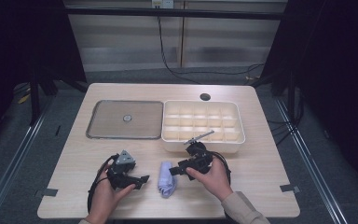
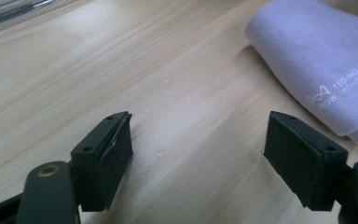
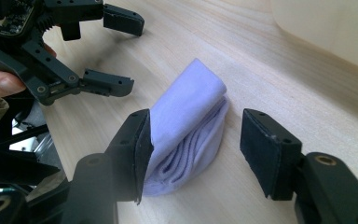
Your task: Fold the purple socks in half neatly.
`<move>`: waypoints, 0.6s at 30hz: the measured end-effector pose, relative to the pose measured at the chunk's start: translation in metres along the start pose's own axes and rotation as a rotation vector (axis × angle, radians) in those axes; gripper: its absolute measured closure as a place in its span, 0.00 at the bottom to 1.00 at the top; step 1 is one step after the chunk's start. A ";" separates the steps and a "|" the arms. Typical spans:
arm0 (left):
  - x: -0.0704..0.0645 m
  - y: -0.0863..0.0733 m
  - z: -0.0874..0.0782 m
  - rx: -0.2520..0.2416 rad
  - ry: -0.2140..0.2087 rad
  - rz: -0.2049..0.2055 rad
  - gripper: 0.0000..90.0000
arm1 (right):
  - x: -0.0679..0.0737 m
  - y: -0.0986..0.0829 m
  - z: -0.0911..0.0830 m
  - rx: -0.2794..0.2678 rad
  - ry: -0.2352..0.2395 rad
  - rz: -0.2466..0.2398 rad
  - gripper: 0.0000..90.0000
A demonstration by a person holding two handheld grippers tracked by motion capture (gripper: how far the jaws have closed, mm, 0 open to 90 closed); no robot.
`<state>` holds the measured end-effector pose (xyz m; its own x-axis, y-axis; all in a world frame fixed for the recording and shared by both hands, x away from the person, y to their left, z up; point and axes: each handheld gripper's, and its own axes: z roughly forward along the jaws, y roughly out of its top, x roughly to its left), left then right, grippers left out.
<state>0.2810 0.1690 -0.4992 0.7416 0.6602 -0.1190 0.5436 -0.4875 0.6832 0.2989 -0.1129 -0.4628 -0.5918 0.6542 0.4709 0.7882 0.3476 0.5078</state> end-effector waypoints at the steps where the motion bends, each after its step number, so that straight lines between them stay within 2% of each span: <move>1: 0.000 -0.001 0.000 -0.009 -0.001 0.001 0.25 | 0.001 0.000 0.000 0.006 -0.001 0.000 0.48; 7: 0.000 -0.004 0.000 -0.027 0.001 0.015 0.25 | 0.001 0.000 0.003 0.015 0.004 0.008 0.48; 11: -0.002 -0.006 0.001 -0.041 0.011 0.040 0.24 | -0.001 0.001 0.006 0.023 0.012 0.039 0.48; 12: -0.002 -0.007 0.001 -0.038 0.017 0.056 0.23 | -0.001 0.000 0.006 0.027 0.014 0.042 0.48; 14: -0.003 -0.007 0.002 -0.048 0.021 0.055 0.23 | -0.001 0.000 0.007 0.030 0.018 0.047 0.48; 18: -0.004 -0.008 0.004 -0.057 0.039 0.092 0.22 | -0.001 0.000 0.010 0.033 0.028 0.053 0.48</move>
<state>0.2750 0.1681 -0.5070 0.7710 0.6363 -0.0268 0.4502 -0.5147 0.7296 0.3010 -0.1071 -0.4706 -0.5529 0.6538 0.5167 0.8237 0.3352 0.4573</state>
